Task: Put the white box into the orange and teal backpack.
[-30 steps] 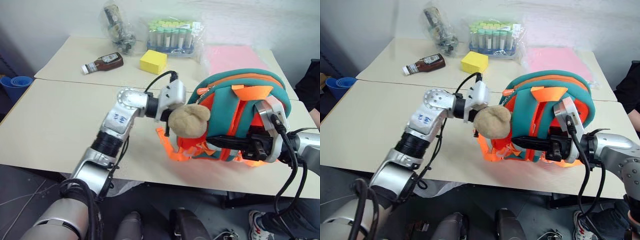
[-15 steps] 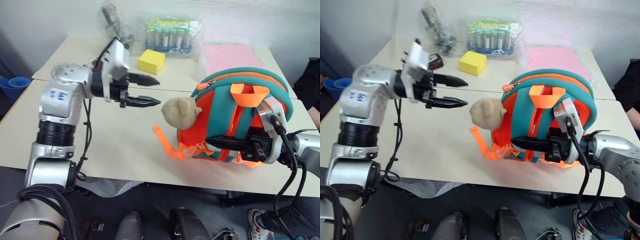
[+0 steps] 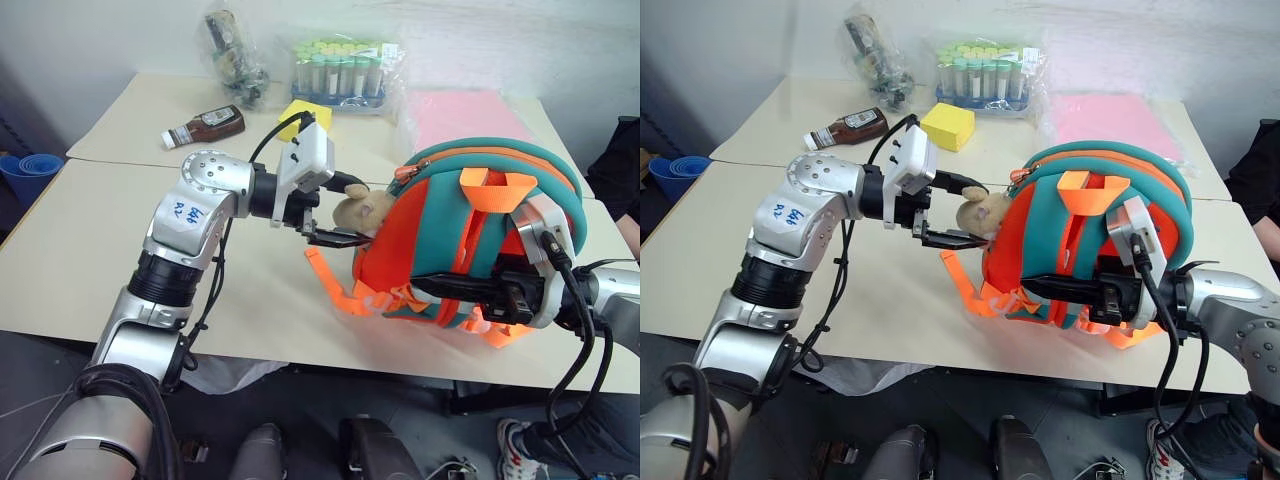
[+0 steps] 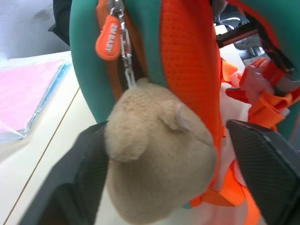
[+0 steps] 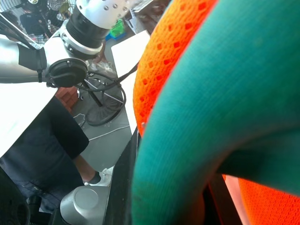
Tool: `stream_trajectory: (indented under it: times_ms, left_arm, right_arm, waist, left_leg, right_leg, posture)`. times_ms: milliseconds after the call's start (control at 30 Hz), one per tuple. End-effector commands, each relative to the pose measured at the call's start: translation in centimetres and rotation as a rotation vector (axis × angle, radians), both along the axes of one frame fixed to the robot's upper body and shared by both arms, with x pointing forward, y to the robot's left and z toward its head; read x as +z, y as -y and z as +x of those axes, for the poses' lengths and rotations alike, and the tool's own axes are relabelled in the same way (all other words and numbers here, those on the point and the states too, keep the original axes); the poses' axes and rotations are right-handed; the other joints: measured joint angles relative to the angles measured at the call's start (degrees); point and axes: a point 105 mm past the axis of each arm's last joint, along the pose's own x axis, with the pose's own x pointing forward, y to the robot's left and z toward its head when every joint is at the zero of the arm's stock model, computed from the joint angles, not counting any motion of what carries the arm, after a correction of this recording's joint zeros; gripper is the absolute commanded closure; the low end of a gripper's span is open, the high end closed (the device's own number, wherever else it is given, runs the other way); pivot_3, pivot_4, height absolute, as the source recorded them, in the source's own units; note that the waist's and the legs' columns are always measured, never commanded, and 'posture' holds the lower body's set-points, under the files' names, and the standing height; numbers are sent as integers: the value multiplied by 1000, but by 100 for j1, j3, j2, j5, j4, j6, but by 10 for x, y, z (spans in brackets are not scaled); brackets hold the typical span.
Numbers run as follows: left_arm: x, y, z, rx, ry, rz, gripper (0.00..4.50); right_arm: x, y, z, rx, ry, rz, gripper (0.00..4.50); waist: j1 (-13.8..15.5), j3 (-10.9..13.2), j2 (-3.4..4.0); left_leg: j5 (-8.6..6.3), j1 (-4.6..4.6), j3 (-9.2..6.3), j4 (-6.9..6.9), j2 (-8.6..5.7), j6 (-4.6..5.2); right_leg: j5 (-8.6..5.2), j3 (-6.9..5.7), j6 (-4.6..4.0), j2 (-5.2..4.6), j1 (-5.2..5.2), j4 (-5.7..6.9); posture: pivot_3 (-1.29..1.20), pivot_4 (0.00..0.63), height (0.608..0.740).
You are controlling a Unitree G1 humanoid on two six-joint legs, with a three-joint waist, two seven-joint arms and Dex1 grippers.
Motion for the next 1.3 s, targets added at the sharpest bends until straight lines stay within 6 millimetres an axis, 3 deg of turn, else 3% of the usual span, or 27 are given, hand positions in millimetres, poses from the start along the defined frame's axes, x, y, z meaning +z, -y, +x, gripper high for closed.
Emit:
stream_trajectory:
  times_ms: [33,200,367,500,767,900,967,1033,1167,1300]
  left_arm:
    - [12,-12,7,18,66,10,1815]
    - [13,-27,11,29,69,29,3312]
    - [-1,-77,36,174,191,232,4491]
    - [-12,-86,45,169,327,351,4491]
    - [-79,-17,10,-137,441,398,4491]
    - [-100,-9,7,-168,513,470,4491]
    - [-102,-13,10,-157,531,488,4491]
    - [-90,-23,15,-92,464,429,4491]
    - [-55,-45,14,31,213,216,3342]
    - [-36,-87,10,149,32,115,2191]
  right_arm:
    - [12,3,-6,-7,72,11,4500]
    - [12,7,-5,-31,76,14,4500]
    - [10,14,-8,-59,73,13,4500]
    - [7,17,-8,-76,68,13,4500]
    - [3,17,-1,-88,77,6,4500]
    - [4,16,3,-88,89,-2,4500]
    - [4,16,4,-88,95,-7,4500]
    - [3,22,9,-127,112,-43,4500]
    - [1,51,9,-203,131,-182,3296]
    - [10,106,-16,-279,89,-290,2033]
  waist:
    - [-8,0,0]
    - [-9,0,0]
    - [-23,0,1]
    - [-1,0,1]
    - [11,0,1]
    - [8,0,2]
    - [7,-1,2]
    - [6,-1,2]
    - [-12,2,6]
    - [12,2,7]
  left_leg:
    - [0,1,0,0,0,0]
    - [0,1,1,0,1,0]
    - [0,2,2,-3,2,0]
    - [0,2,3,-3,2,0]
    - [-6,-9,5,-3,0,9]
    - [-6,-7,4,1,0,9]
    - [-6,4,4,1,0,9]
    - [-5,5,4,1,0,10]
    - [-5,-1,6,2,0,10]
    - [-4,-18,1,-2,4,9]
  right_leg:
    - [0,0,0,0,0,0]
    - [0,0,0,0,0,1]
    - [0,1,-1,1,-4,1]
    - [0,0,-1,-1,-2,1]
    - [0,-1,0,-8,-4,-12]
    - [1,0,0,-5,-4,-8]
    - [1,2,0,-3,5,-5]
    - [1,2,0,-2,7,-1]
    - [1,2,0,-2,0,1]
    - [-3,-6,0,5,-17,-2]
  posture:
    - [0,150,740]
    - [0,150,740]
    - [0,150,740]
    - [0,150,740]
    - [0,150,740]
    - [0,150,740]
    - [0,150,740]
    - [0,150,740]
    - [0,150,740]
    - [0,150,740]
